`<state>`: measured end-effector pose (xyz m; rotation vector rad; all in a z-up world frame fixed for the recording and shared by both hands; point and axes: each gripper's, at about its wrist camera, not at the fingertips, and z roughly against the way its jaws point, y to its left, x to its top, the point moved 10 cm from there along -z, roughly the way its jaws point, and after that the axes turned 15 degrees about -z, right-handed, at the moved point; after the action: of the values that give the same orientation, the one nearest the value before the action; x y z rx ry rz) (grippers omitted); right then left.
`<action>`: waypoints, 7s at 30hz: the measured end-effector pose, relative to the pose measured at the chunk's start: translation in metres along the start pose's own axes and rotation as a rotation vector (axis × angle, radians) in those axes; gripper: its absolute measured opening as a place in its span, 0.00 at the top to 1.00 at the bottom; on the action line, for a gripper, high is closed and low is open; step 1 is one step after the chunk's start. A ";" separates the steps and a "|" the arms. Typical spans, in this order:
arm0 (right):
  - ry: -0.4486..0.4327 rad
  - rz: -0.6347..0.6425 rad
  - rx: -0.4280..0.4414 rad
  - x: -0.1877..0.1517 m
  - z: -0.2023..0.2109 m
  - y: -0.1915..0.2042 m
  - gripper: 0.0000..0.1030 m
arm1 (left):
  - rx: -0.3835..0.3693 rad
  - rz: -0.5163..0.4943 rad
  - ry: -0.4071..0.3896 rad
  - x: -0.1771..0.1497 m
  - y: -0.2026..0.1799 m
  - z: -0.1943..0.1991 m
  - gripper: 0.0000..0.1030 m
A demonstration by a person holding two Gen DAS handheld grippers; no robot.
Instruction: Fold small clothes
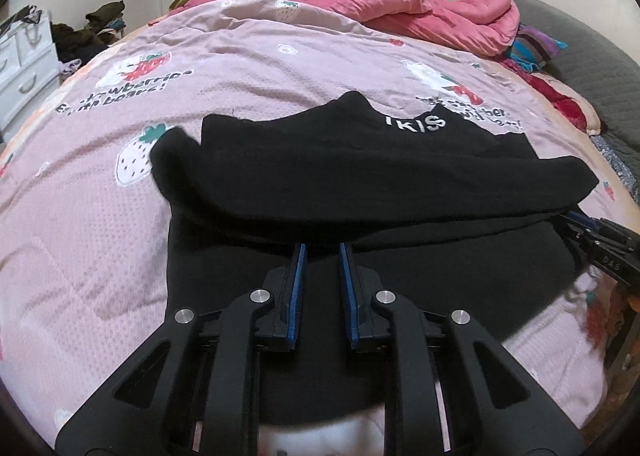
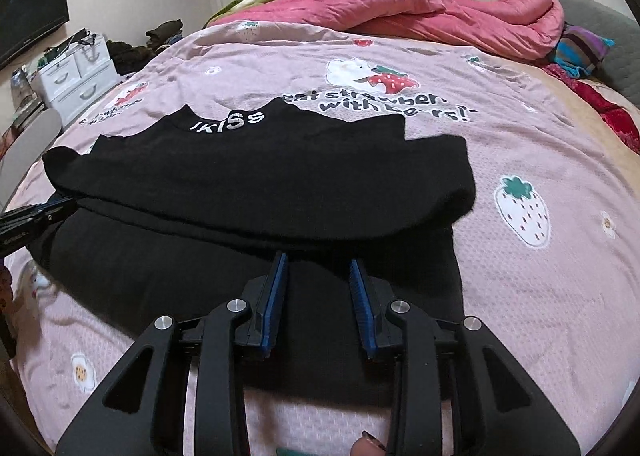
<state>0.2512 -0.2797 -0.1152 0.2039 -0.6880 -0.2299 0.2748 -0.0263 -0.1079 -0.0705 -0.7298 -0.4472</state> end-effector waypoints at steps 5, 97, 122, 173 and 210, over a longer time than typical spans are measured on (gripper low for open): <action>0.000 0.009 0.005 0.009 -0.008 0.004 0.71 | 0.016 -0.019 -0.002 0.012 0.007 -0.012 0.89; -0.080 -0.173 -0.052 0.080 -0.032 -0.061 0.87 | 0.150 0.147 -0.024 0.033 0.102 -0.017 0.95; -0.190 -0.195 0.060 0.086 0.038 -0.031 0.32 | 0.120 0.124 -0.099 0.041 0.073 0.033 0.52; -0.123 0.046 0.159 0.015 0.062 0.096 0.06 | 0.099 0.013 -0.030 -0.017 0.014 0.065 0.09; -0.031 0.259 0.251 -0.065 0.058 0.206 0.06 | 0.210 0.170 -0.038 -0.033 0.095 0.083 0.09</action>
<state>0.1943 -0.0716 -0.0565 0.3487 -0.7664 0.1023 0.2404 0.0893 -0.0585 0.0556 -0.7979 -0.2057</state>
